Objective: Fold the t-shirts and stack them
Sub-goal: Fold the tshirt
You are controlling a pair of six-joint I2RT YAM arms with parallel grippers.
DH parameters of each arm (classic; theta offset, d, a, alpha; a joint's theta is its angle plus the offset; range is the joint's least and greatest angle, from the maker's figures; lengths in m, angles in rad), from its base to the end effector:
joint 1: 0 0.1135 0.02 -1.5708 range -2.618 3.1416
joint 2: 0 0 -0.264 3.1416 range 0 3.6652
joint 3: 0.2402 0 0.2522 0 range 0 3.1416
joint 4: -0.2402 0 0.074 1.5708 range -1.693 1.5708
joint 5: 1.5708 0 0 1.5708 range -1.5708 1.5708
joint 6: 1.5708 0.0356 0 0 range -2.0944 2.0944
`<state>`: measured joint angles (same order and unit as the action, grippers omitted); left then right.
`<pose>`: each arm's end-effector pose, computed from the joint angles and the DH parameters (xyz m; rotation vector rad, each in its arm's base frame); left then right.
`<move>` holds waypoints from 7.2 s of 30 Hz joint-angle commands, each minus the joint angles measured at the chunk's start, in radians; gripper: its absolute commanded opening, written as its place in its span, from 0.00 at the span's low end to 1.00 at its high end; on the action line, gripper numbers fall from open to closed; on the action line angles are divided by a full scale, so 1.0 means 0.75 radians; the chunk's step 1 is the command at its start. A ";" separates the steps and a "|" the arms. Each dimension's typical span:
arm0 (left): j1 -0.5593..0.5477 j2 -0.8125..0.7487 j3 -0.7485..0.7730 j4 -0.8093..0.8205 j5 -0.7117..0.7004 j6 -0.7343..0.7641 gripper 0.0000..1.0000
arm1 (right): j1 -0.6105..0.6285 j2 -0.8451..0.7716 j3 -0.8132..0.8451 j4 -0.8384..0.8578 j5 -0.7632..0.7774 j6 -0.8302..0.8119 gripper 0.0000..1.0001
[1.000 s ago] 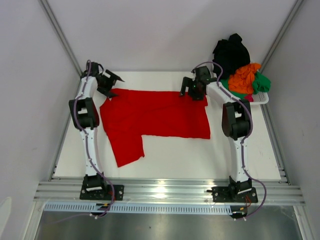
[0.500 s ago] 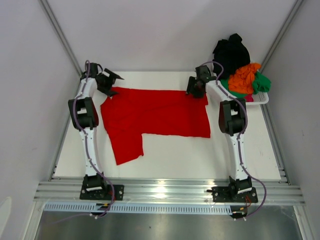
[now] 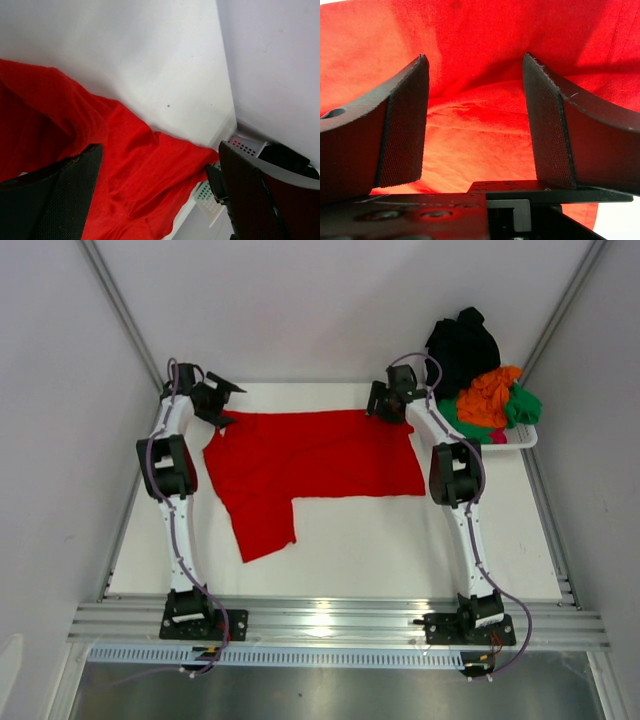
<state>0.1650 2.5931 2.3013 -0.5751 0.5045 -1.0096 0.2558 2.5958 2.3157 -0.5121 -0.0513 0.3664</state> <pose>0.5604 0.0759 0.1580 -1.2023 2.2383 -0.9754 0.5554 0.1471 0.1625 0.1070 2.3889 0.3587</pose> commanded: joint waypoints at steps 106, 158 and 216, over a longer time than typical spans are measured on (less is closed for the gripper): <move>-0.494 -2.267 -2.629 -0.090 -0.693 0.045 0.62 | -0.196 -1.774 -2.225 0.566 -0.112 0.630 0.99; -0.588 -2.132 -2.582 -0.025 -0.775 0.162 0.01 | -0.227 -1.213 -1.975 0.582 0.001 0.538 0.45; -0.588 -2.605 -2.277 -0.301 -0.922 0.213 0.01 | -0.134 -1.526 -2.108 0.456 0.189 0.452 0.00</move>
<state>-0.2691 0.6434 0.5652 -0.8330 -0.1841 -0.8665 0.1497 1.4918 0.7486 -0.1967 0.0860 0.7212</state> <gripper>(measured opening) 0.006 0.009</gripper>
